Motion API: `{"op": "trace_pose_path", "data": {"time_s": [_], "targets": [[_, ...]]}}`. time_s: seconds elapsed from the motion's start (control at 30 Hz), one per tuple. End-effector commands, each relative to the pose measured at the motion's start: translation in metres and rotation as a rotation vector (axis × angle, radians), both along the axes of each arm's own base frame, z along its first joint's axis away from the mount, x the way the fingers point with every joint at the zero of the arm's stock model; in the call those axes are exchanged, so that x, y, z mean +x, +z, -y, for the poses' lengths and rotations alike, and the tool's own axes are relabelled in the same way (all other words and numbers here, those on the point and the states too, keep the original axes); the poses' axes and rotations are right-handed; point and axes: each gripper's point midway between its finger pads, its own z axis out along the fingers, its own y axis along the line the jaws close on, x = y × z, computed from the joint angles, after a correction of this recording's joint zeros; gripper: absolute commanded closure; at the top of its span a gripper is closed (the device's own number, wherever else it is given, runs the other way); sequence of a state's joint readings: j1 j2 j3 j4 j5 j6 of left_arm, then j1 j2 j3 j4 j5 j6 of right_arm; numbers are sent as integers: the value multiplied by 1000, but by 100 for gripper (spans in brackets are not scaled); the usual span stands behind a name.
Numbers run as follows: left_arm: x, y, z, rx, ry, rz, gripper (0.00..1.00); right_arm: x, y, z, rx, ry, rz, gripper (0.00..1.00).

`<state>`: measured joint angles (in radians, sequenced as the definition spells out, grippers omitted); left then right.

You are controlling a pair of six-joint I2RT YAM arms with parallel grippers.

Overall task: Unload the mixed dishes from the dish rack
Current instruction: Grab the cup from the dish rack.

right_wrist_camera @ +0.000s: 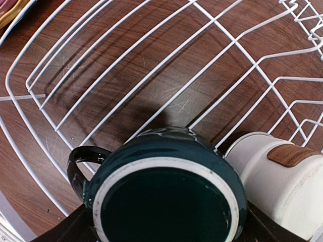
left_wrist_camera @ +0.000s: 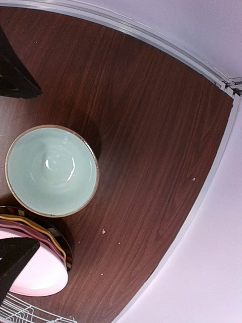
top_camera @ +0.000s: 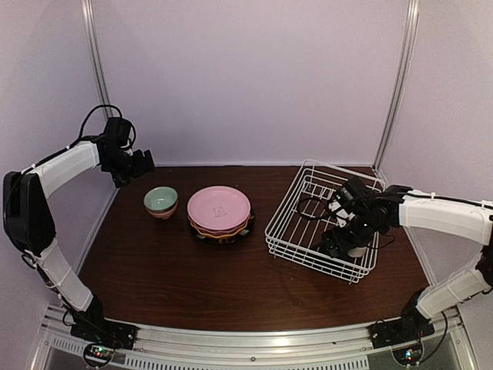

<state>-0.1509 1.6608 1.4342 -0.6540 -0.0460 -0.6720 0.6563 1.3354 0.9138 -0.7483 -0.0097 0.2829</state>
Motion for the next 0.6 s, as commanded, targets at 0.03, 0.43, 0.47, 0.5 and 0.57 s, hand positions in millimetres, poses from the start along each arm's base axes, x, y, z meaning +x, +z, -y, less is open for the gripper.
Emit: {"op": "trace_pose_path", "data": {"time_s": [0.03,0.43,0.47,0.5,0.57], "targets": [[7,22,7,-11,-38,100,3,2,8,-7,-3,28,-8,22],[1,67,17,-23,-134,282,3,31,44,-29,80,30,101,34],[0,71,19,-28,-149,303,3,33,48,-31,86,30,113,35],[-1,76,20,-31,-155,324,3,36,53,-32,94,28,126,36],[-4,87,22,-35,-171,380,2,41,62,-33,112,22,153,38]]}}
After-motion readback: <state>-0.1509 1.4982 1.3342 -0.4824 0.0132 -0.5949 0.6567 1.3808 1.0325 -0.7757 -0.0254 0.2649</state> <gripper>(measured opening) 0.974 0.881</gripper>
